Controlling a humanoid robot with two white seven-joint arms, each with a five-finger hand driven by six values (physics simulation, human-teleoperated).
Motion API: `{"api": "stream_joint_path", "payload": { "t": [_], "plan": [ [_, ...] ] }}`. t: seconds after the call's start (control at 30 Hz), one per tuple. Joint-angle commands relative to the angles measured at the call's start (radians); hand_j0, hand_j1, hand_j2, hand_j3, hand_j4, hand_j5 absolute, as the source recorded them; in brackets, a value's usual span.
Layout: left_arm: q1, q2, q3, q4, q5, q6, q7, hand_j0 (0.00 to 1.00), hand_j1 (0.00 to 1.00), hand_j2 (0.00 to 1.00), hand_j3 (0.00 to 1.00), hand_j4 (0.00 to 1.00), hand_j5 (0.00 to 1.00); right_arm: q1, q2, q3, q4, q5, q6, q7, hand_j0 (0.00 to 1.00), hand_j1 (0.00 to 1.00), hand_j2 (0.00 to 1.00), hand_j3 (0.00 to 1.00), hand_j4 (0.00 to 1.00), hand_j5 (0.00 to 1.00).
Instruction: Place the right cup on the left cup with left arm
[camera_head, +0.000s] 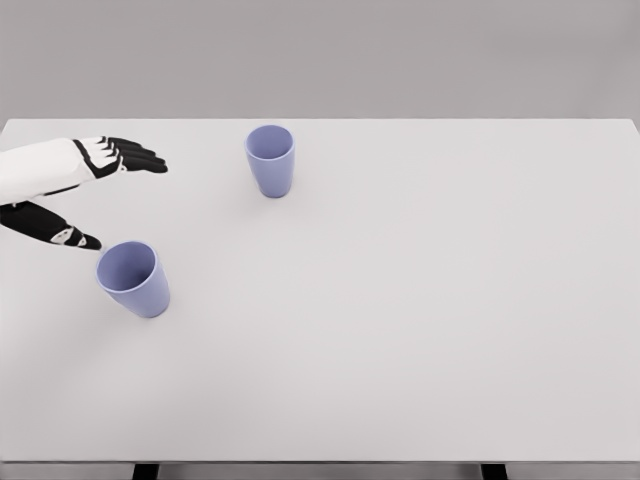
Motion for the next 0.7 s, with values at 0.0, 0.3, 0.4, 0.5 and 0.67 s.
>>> {"api": "stream_joint_path", "payload": {
  "t": [0.0, 0.3, 0.4, 0.5, 0.67],
  "plan": [
    [0.000, 0.003, 0.003, 0.000, 0.010, 0.003, -0.001, 1.00, 1.00, 1.00, 1.00, 1.00, 1.00, 0.000, 0.000, 0.000, 0.000, 0.000, 0.000, 0.000, 1.00, 1.00, 1.00, 1.00, 1.00, 1.00],
    [-0.011, -0.006, 0.003, 0.031, 0.009, 0.003, -0.001, 1.00, 1.00, 1.00, 1.00, 1.00, 1.00, 0.000, 0.000, 0.000, 0.000, 0.000, 0.000, 0.000, 1.00, 1.00, 1.00, 1.00, 1.00, 1.00],
    [-0.011, -0.011, -0.008, 0.050, 0.053, 0.003, -0.002, 1.00, 1.00, 1.00, 1.00, 1.00, 1.00, 0.000, 0.000, 0.000, 0.000, 0.000, 0.000, 0.000, 1.00, 1.00, 1.00, 1.00, 1.00, 1.00],
    [-0.012, -0.020, -0.013, 0.014, 0.109, 0.027, -0.002, 1.00, 1.00, 1.00, 1.00, 1.00, 1.00, -0.002, 0.000, 0.000, 0.000, 0.000, 0.000, 0.000, 1.00, 1.00, 1.00, 1.00, 1.00, 1.00],
    [-0.069, -0.109, -0.031, 0.013, 0.101, 0.230, -0.006, 1.00, 1.00, 1.00, 1.00, 1.00, 1.00, 0.000, 0.000, 0.000, 0.000, 0.000, 0.000, 0.000, 1.00, 1.00, 1.00, 1.00, 1.00, 1.00]
  ]
}}
